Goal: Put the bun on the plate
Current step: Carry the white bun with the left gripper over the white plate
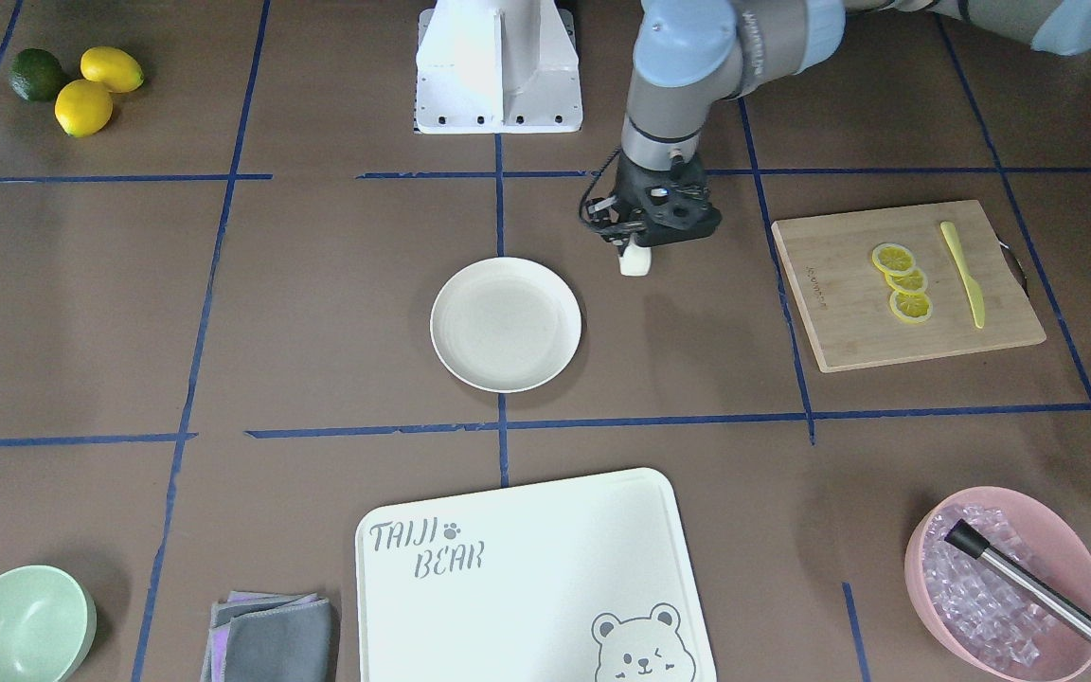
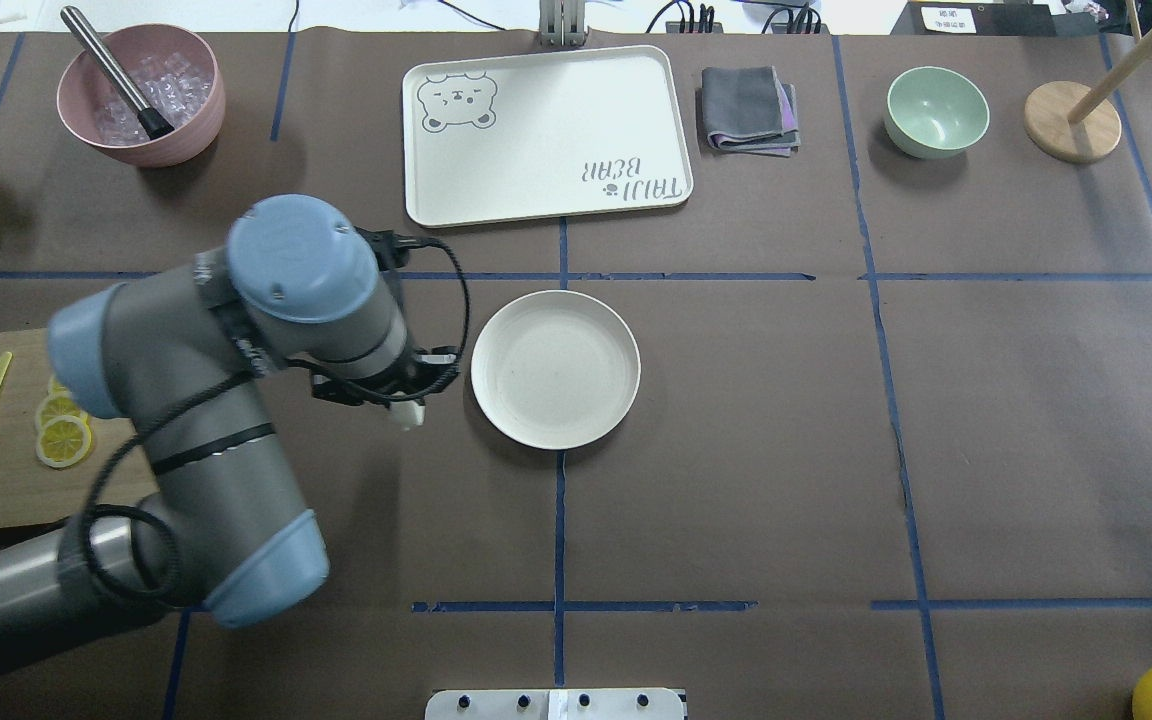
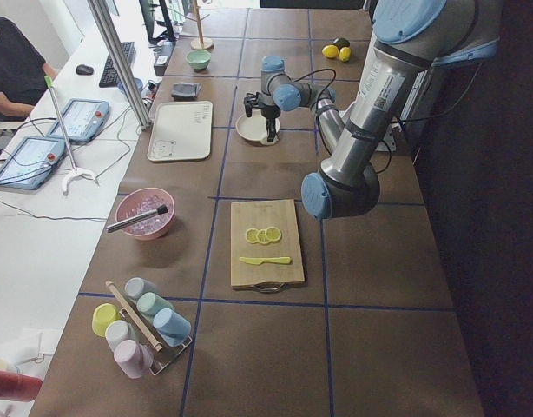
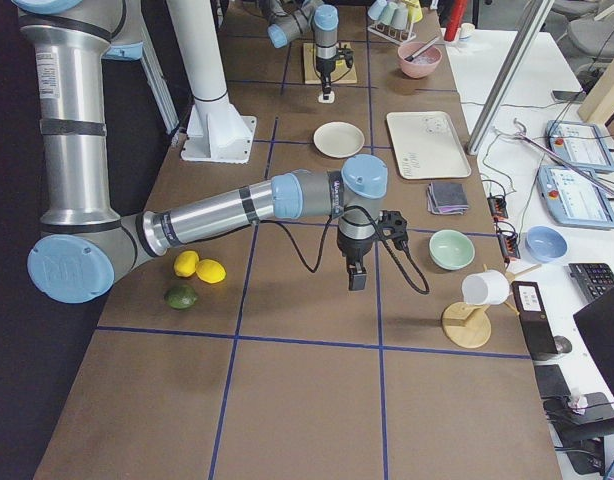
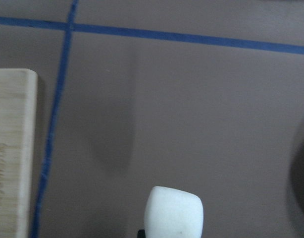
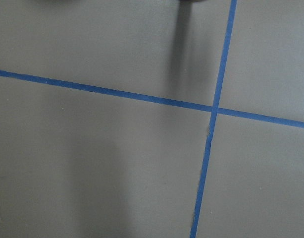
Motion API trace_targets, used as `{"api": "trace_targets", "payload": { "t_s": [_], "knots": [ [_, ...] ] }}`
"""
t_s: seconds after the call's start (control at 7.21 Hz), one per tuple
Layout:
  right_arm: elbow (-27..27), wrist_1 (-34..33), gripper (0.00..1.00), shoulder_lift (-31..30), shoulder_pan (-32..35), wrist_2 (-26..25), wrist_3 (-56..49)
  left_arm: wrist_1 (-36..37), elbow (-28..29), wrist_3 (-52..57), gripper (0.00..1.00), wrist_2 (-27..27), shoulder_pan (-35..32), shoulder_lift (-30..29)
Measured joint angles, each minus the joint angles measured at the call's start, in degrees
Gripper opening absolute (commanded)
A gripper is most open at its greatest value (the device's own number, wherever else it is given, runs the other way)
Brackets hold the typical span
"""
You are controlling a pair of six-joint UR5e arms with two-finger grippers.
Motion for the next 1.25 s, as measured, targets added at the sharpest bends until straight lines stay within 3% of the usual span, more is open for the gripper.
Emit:
{"api": "trace_targets", "payload": {
  "t_s": [0.28,0.55,1.11,1.25],
  "knots": [
    [-0.21,0.05,1.00,-0.89,0.76,0.51,-0.61,-2.45,11.31,-3.29,0.36,2.19,2.89,-10.58],
    [-0.24,0.07,1.00,-2.25,1.93,0.98,-2.40,-8.51,19.95,-4.06,0.36,3.27,3.57,-15.27],
    [-0.18,0.07,1.00,-2.78,2.90,1.07,-3.17,-12.57,24.49,-3.64,0.36,6.08,3.35,-16.09],
    [-0.17,0.07,1.00,-2.79,2.93,1.07,-3.18,-13.92,25.61,-3.56,0.40,6.62,3.32,-16.11]
  ]
}}
